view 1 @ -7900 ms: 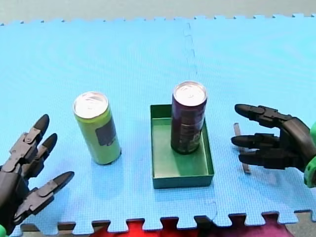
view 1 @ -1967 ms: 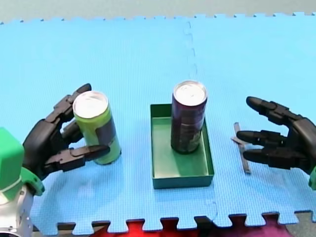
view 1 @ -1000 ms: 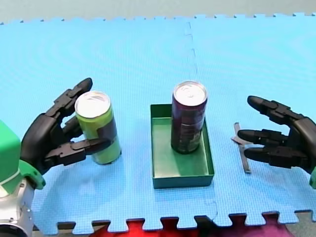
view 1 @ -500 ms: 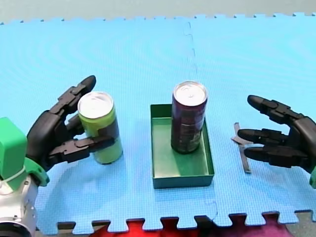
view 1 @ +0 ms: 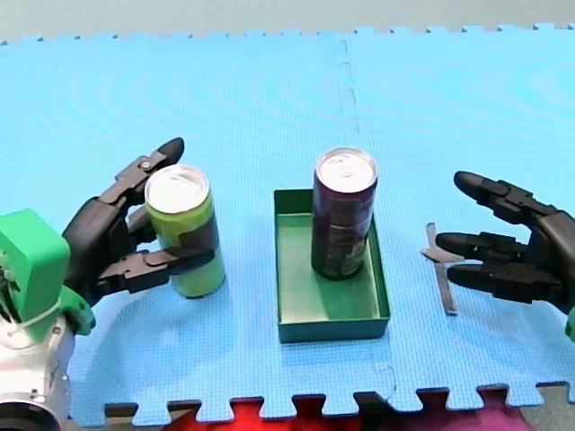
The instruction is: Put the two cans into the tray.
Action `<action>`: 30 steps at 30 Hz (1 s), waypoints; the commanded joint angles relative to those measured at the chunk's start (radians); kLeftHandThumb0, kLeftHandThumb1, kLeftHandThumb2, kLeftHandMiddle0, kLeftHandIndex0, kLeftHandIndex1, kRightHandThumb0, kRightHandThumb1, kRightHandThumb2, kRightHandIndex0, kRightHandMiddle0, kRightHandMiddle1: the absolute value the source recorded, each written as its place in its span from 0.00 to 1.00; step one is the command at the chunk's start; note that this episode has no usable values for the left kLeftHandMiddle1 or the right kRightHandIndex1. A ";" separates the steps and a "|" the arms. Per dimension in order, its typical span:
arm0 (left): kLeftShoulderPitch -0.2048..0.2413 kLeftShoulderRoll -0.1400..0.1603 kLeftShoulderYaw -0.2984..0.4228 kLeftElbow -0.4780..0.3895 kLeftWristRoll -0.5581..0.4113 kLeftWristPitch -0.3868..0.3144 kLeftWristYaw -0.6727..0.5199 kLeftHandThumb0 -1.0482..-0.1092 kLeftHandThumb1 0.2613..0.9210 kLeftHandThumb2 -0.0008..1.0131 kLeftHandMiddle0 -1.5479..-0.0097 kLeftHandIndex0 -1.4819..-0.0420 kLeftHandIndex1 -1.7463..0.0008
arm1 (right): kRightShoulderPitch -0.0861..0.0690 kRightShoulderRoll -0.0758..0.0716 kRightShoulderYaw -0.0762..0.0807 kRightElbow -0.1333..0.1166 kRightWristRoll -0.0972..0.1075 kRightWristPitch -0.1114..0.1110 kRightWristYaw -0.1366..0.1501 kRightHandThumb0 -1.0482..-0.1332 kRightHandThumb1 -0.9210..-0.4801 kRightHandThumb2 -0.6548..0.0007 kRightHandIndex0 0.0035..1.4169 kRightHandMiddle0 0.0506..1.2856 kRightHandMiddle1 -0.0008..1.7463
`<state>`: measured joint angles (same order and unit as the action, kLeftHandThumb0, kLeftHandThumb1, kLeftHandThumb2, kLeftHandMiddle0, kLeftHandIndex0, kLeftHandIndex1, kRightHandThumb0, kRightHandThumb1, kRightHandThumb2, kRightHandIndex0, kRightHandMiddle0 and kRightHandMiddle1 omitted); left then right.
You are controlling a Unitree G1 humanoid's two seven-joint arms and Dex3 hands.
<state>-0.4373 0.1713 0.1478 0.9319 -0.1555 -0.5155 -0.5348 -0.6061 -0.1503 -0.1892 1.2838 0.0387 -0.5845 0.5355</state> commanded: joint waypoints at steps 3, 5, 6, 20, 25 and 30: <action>0.006 -0.001 -0.014 -0.003 0.031 -0.013 0.048 0.00 0.77 0.00 0.43 0.45 0.96 | -0.006 -0.012 -0.005 0.000 0.006 0.012 -0.010 0.31 0.50 1.00 0.61 0.32 0.00; -0.001 -0.014 -0.003 0.013 0.017 -0.016 0.067 0.10 0.71 0.00 0.35 0.30 0.89 | -0.007 -0.012 -0.007 0.000 0.009 0.018 -0.011 0.30 0.49 0.99 0.61 0.32 0.00; -0.008 -0.028 0.005 0.026 0.010 -0.020 0.091 0.28 0.66 0.00 0.44 0.40 0.58 | -0.007 -0.012 -0.009 0.000 0.010 0.020 -0.011 0.30 0.49 0.99 0.61 0.32 0.00; -0.034 -0.128 0.049 0.110 0.035 -0.137 0.434 0.67 0.84 0.02 0.38 0.61 0.00 | -0.005 -0.015 -0.002 -0.011 0.004 0.030 -0.041 0.24 0.46 0.99 0.61 0.33 0.00; -0.031 -0.130 0.048 0.105 0.039 -0.142 0.444 0.69 0.85 0.01 0.38 0.61 0.00 | -0.004 -0.017 0.004 -0.016 0.001 0.029 -0.048 0.22 0.45 0.99 0.61 0.33 0.00; -0.029 -0.129 0.050 0.098 0.038 -0.130 0.452 0.70 0.85 0.01 0.38 0.62 0.00 | -0.003 -0.019 0.012 -0.019 -0.004 0.030 -0.060 0.21 0.43 0.99 0.62 0.33 0.00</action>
<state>-0.4674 0.0400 0.1963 1.0315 -0.1194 -0.6534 -0.0878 -0.6085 -0.1614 -0.1787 1.2699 0.0349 -0.5569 0.4797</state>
